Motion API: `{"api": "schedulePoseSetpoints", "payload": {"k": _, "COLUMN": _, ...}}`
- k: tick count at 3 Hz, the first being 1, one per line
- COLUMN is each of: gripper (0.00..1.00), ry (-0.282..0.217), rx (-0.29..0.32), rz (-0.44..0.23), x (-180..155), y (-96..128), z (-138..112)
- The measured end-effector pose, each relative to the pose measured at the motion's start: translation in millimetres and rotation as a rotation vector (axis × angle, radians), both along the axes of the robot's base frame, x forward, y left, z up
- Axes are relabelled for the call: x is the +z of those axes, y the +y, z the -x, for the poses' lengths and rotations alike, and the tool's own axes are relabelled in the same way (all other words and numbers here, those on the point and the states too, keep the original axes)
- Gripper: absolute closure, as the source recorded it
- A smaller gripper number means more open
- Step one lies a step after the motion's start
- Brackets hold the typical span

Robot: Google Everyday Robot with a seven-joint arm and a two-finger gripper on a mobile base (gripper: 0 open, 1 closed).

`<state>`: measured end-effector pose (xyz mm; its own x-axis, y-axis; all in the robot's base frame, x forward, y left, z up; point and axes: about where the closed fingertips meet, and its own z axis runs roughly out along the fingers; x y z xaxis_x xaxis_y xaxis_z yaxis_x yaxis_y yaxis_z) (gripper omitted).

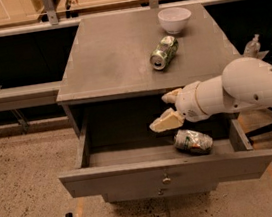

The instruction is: Place 7up can into top drawer

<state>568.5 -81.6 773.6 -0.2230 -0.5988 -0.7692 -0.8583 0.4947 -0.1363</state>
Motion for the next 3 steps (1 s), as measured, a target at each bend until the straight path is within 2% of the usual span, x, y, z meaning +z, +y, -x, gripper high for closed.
{"api": "schedulePoseSetpoints", "payload": {"k": 1, "gripper": 0.61, "ry": -0.067, "rx": -0.029, "rz": 0.01, "x": 63.3, "y": 4.0, "z": -5.0}}
{"api": "schedulePoseSetpoints", "payload": {"k": 2, "gripper": 0.84, "ry": -0.181, "rx": -0.036, "rz": 0.046, "x": 154.7, "y": 15.1, "z": -17.9}}
{"api": "schedulePoseSetpoints", "payload": {"k": 3, "gripper": 0.88, "ry": -0.24, "rx": -0.043, "rz": 0.038, "x": 194.8, "y": 23.4, "z": -30.2}}
